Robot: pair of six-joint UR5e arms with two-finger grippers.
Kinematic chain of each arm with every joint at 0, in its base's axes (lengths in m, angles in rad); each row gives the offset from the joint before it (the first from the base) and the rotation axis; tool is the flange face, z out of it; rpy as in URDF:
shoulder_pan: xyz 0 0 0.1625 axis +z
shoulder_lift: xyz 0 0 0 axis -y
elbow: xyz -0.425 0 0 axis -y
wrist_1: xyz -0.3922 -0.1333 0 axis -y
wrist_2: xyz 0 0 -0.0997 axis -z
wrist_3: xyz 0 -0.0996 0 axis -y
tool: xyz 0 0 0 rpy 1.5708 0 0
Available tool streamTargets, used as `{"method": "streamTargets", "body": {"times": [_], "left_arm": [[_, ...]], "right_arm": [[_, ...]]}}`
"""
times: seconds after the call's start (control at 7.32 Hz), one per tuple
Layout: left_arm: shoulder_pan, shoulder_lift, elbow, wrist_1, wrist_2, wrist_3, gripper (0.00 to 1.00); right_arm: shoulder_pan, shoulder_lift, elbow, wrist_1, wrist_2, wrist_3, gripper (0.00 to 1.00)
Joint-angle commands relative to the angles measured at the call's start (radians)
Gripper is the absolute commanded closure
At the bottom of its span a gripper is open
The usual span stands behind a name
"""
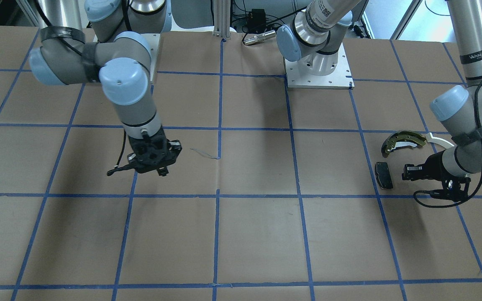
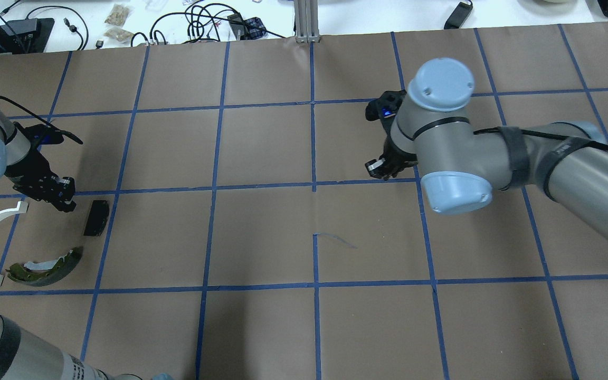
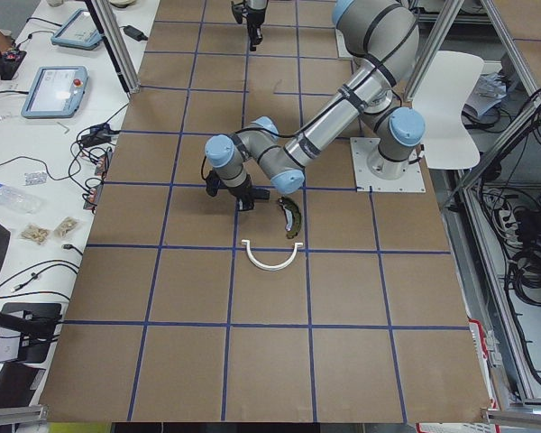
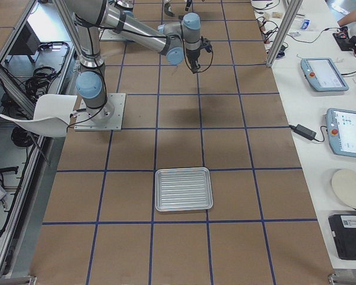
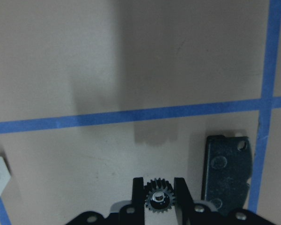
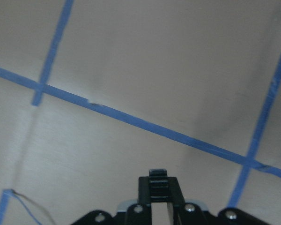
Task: Place bearing gear from tray to pile
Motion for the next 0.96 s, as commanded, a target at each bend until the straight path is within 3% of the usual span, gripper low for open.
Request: {"method": "streamTargets", "body": {"times": [0.0,0.14,0.27,0.41,0.55,0.82], "left_arm": [[0.037,0.004,-0.029,0.015,0.001,0.0,1.0],[0.043,-0.001,-0.029,0.015,0.001,0.018,0.98],[0.04,-0.007,-0.027,0.016,0.0,0.02,0.41],[0.036,-0.01,-0.027,0.016,-0.003,0.014,0.0],[0.031,0.002,-0.026,0.012,-0.002,0.014,0.0],[-0.05,0.025,0.005,0.003,-0.014,0.005,0.0]], "right_arm": [[0.192,0.139,-0.118,-0.038,0.051,0.287,0.88],[0.254,0.193,-0.182,-0.043,0.055,0.39,0.84],[0.291,0.214,-0.212,-0.042,0.058,0.465,0.67],[0.295,0.218,-0.206,-0.039,0.055,0.515,0.23],[0.295,0.221,-0.197,-0.036,0.056,0.526,0.03],[0.246,0.181,-0.212,-0.017,0.05,0.514,0.0]]}}
